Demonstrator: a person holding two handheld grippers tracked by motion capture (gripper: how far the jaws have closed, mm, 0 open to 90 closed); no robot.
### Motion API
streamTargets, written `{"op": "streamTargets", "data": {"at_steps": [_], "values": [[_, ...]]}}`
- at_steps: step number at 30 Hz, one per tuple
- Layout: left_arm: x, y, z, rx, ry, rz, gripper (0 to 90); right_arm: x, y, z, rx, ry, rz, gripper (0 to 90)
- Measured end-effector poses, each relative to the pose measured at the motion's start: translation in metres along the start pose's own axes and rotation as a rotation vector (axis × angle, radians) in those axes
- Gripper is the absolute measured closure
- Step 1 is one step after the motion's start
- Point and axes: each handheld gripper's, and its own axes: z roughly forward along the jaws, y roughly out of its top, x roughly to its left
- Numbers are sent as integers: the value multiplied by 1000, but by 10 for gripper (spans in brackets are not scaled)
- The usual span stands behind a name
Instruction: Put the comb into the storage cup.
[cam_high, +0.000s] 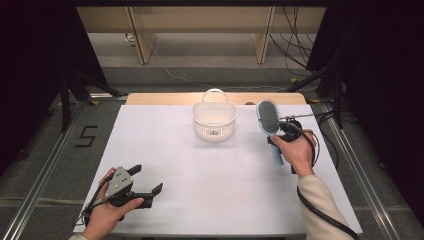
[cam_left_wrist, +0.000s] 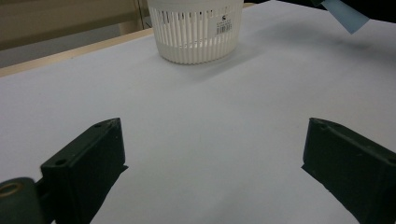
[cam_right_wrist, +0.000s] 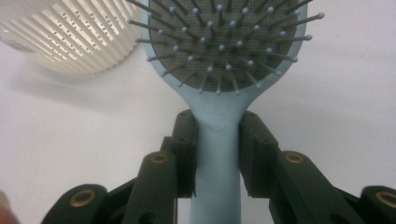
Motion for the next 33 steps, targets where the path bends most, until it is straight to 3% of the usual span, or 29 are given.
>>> {"op": "streamTargets", "data": {"at_steps": [21,33], "values": [[0,1,1,-8,6,12,57,2,3,-8,-96,0,-14,704],[2,4,18,-33,-12,58,74,3,5,-14,-150,7,-11,704]]}}
